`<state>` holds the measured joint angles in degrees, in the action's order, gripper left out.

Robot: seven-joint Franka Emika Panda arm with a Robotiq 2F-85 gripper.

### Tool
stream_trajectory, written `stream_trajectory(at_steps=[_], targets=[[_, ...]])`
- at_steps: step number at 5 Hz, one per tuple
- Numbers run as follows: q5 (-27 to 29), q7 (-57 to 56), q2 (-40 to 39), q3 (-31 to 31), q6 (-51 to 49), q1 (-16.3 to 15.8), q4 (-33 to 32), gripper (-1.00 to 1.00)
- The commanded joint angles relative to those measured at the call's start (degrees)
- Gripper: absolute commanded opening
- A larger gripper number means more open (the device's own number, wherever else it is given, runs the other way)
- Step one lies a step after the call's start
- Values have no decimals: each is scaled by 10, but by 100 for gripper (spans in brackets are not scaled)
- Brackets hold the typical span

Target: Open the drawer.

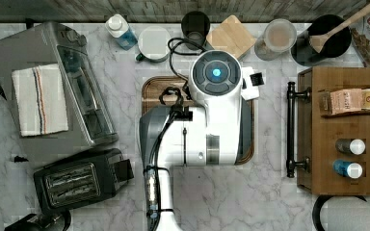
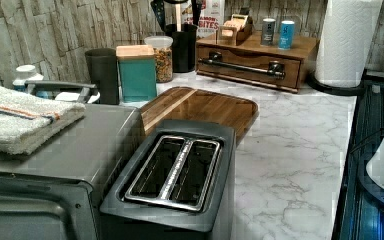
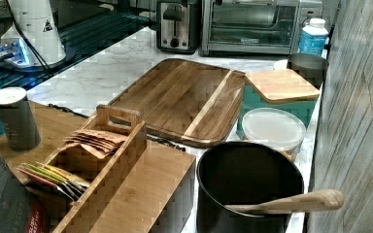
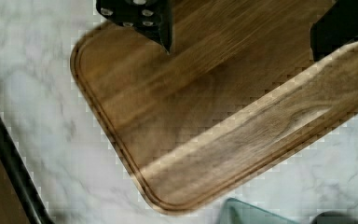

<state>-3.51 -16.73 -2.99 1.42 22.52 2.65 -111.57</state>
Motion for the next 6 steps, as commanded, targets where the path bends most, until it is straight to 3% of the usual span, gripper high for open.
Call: stream_trajectory(at_steps=[1, 3, 4, 6], targets=[[20, -279, 25, -77, 57, 69, -61, 100], [-18, -354, 52, -117, 163, 77, -134, 100], [-34, -370, 43, -125, 183, 78, -138, 100], [-12, -448, 12, -112, 253, 94, -150, 100]])
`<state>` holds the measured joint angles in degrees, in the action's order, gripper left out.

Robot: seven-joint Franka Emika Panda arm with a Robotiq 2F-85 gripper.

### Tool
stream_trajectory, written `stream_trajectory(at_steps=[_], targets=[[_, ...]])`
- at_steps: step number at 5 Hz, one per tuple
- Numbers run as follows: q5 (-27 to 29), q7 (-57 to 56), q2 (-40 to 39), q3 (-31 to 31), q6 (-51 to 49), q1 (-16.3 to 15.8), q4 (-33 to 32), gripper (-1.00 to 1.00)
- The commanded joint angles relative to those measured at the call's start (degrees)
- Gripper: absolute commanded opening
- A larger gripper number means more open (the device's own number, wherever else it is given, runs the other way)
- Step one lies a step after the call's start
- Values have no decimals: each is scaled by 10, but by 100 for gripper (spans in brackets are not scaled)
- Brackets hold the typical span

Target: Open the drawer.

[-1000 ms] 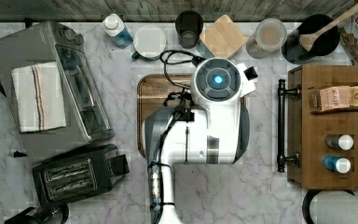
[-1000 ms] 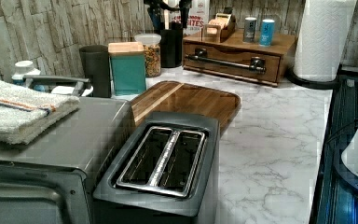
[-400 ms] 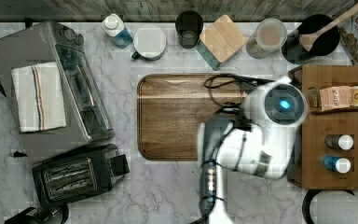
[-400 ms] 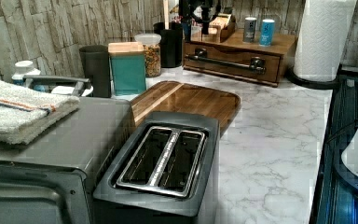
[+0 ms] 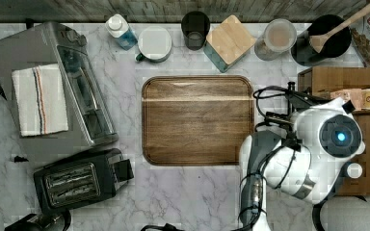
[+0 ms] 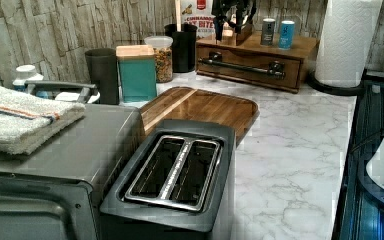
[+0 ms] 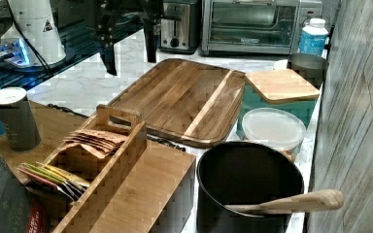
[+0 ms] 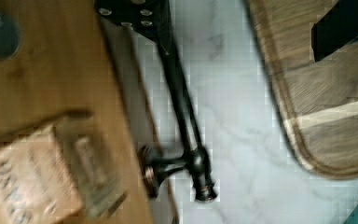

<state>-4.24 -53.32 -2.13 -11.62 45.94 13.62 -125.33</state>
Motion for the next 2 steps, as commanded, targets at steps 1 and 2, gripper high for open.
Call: stream_trajectory(at_steps=[1, 2], targets=[[-56, -62, -18, 17, 7, -19, 9, 100], [-117, -21, -27, 8, 5, -11, 21, 100]])
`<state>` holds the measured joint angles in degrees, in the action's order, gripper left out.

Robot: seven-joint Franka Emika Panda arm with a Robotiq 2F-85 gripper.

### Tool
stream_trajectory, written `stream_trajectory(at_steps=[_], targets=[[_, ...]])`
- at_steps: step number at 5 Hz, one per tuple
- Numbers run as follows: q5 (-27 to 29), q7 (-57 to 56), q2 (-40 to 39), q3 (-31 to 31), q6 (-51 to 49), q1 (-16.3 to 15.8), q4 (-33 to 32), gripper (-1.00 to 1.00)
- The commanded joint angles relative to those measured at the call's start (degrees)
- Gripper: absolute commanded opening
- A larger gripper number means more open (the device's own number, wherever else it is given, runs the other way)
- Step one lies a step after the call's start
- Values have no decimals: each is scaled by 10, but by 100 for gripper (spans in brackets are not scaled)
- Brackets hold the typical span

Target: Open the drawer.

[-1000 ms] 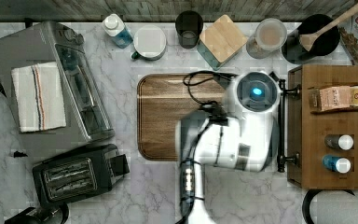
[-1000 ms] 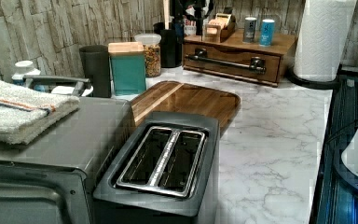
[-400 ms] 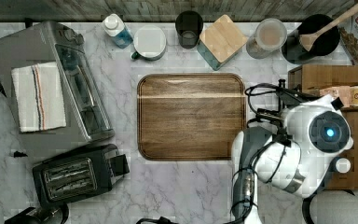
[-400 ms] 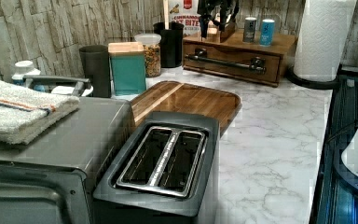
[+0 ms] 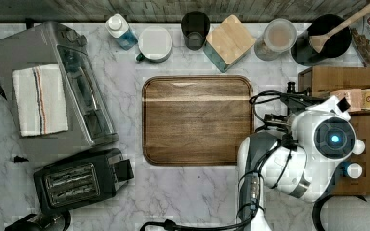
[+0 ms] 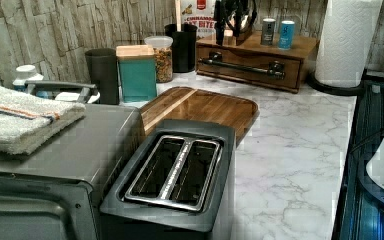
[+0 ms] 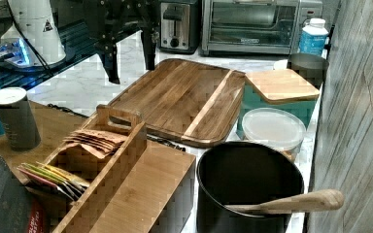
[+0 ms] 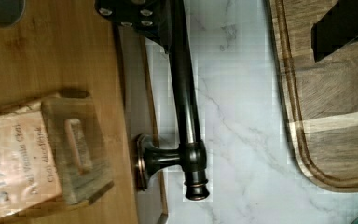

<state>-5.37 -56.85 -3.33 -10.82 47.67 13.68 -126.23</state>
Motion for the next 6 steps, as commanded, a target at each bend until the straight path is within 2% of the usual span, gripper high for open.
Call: stream_trajectory(at_steps=[1, 2, 3, 4, 5, 6], targets=[[-114, 7, -9, -15, 50, 13, 10, 100], [-91, -3, -23, -18, 40, 23, 23, 100], [-63, 1, -41, -20, 25, 20, 33, 100], [-48, 56, -49, -19, 13, 3, 29, 100], [-55, 89, -46, -20, 37, -4, 6, 100], [-41, 73, -58, -21, 83, 6, -13, 100]])
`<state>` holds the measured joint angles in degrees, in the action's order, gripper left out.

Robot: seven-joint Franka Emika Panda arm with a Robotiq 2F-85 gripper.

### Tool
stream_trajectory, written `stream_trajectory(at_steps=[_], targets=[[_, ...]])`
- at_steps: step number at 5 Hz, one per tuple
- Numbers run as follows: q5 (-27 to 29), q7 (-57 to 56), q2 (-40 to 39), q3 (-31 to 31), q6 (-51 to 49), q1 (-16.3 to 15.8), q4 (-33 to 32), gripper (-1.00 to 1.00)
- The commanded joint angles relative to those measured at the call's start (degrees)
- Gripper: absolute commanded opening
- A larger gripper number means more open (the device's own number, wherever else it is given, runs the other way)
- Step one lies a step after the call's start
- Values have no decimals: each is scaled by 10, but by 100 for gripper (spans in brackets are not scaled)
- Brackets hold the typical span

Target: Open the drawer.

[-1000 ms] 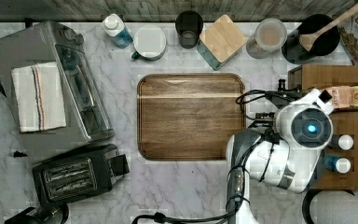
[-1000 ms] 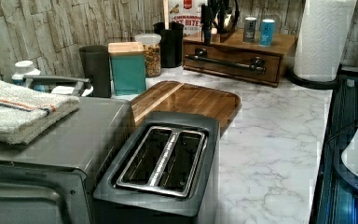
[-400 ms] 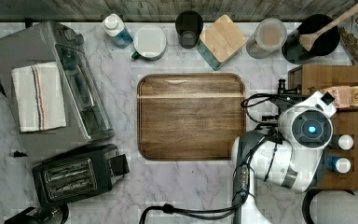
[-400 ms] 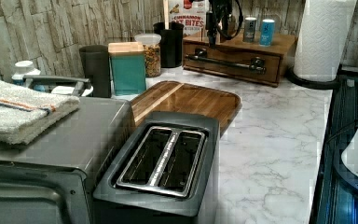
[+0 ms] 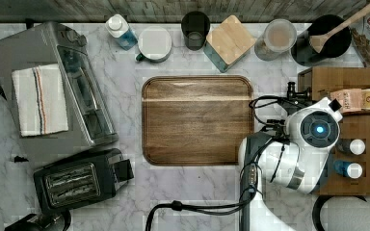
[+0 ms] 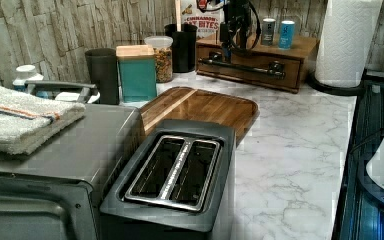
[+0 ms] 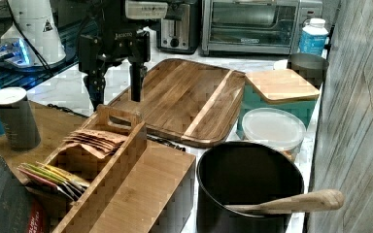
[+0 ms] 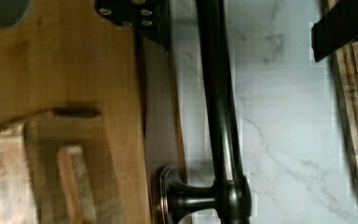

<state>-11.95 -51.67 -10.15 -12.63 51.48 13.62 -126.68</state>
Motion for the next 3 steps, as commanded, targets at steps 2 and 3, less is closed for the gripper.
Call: stream_trajectory(at_steps=[2, 3], targets=[[66, -58, -25, 12, 121, 46, -34, 100], [103, -92, -39, 33, 122, 57, -37, 100]])
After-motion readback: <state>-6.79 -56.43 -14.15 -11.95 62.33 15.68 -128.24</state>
